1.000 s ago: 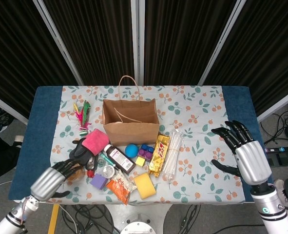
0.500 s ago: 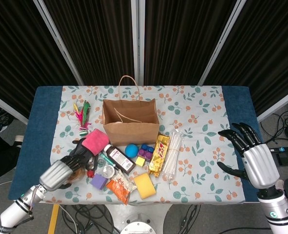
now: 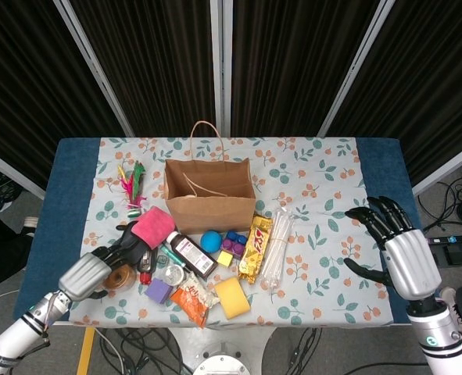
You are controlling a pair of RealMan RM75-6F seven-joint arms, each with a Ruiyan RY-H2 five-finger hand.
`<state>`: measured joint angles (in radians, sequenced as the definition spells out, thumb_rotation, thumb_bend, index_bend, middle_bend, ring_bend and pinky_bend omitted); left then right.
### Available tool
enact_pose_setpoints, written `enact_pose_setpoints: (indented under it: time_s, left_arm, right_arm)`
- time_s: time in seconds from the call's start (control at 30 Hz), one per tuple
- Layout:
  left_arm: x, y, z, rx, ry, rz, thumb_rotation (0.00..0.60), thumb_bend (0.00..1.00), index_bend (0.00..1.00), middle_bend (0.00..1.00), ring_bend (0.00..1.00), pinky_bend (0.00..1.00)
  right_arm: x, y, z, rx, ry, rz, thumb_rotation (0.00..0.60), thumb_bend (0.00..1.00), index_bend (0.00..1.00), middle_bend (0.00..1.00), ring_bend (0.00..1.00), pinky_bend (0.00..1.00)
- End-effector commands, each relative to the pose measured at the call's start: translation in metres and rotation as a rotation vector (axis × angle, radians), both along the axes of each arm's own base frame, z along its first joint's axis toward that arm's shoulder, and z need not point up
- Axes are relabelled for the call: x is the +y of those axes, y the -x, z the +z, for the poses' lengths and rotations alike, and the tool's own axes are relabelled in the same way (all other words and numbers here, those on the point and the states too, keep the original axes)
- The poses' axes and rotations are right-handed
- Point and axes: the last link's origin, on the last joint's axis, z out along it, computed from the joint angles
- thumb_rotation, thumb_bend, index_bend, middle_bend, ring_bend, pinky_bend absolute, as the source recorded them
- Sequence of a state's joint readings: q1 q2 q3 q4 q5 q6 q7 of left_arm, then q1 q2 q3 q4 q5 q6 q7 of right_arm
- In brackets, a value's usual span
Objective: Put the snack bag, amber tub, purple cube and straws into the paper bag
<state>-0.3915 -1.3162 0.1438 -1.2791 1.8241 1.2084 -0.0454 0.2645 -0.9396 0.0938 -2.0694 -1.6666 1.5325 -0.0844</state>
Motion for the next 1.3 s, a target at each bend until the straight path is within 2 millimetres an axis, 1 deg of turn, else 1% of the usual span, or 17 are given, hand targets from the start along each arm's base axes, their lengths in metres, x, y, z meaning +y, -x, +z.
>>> enact_pose_setpoints:
  time_s: [0.03, 0.13, 0.5, 0.67, 0.87, 0.97, 1.07, 1.17, 1.27, 1.3]
  left_arm:
    - [0.0, 0.002, -0.003, -0.002, 0.008, 0.007, 0.6, 0.12, 0.32, 0.27, 0.17, 0.29]
    - [0.0, 0.004, -0.005, -0.002, 0.015, 0.012, 0.6, 0.12, 0.32, 0.27, 0.17, 0.29]
    - [-0.001, 0.01, -0.01, -0.014, 0.034, 0.035, 0.6, 0.13, 0.34, 0.33, 0.24, 0.34]
    - [0.002, 0.01, -0.014, -0.029, 0.034, 0.045, 0.6, 0.15, 0.38, 0.38, 0.3, 0.38]
    - [0.004, 0.007, -0.013, -0.049, 0.026, 0.049, 0.6, 0.2, 0.45, 0.46, 0.4, 0.45]
    - [0.004, 0.005, -0.012, -0.056, 0.026, 0.05, 0.6, 0.22, 0.47, 0.48, 0.42, 0.48]
    - [0.004, 0.0, -0.006, -0.065, 0.011, 0.037, 0.6, 0.22, 0.48, 0.49, 0.44, 0.49]
    - [0.008, -0.009, 0.007, -0.082, -0.032, 0.02, 0.6, 0.23, 0.48, 0.49, 0.45, 0.51]
    - [0.014, -0.019, 0.027, -0.097, -0.092, -0.005, 0.6, 0.23, 0.48, 0.49, 0.45, 0.51]
    - [0.016, -0.024, 0.036, -0.099, -0.12, -0.017, 0.6, 0.23, 0.48, 0.49, 0.45, 0.51]
  right_arm:
    - [0.0, 0.0, 0.001, 0.001, 0.004, -0.005, 0.6, 0.0, 0.25, 0.27, 0.13, 0.13]
    - [0.001, 0.002, 0.001, 0.001, 0.004, -0.013, 0.6, 0.0, 0.26, 0.27, 0.13, 0.13]
    - [-0.001, 0.005, 0.001, -0.01, 0.012, -0.026, 0.6, 0.0, 0.26, 0.27, 0.13, 0.13]
    - [-0.002, 0.007, 0.001, -0.009, 0.014, -0.037, 0.6, 0.0, 0.26, 0.27, 0.13, 0.13]
    - [-0.003, 0.009, 0.003, -0.01, 0.019, -0.045, 0.6, 0.0, 0.26, 0.27, 0.13, 0.13]
    - [-0.003, 0.009, 0.003, -0.01, 0.019, -0.045, 0.6, 0.0, 0.26, 0.27, 0.13, 0.13]
    - [-0.003, 0.009, 0.004, -0.017, 0.024, -0.046, 0.6, 0.0, 0.26, 0.27, 0.13, 0.13]
    - [-0.001, 0.008, 0.008, -0.025, 0.037, -0.038, 0.6, 0.0, 0.26, 0.27, 0.13, 0.13]
    - [0.002, 0.007, 0.016, -0.031, 0.064, -0.037, 0.6, 0.0, 0.26, 0.27, 0.13, 0.13]
    - [0.004, 0.008, 0.021, -0.035, 0.079, -0.041, 0.6, 0.0, 0.26, 0.27, 0.13, 0.13]
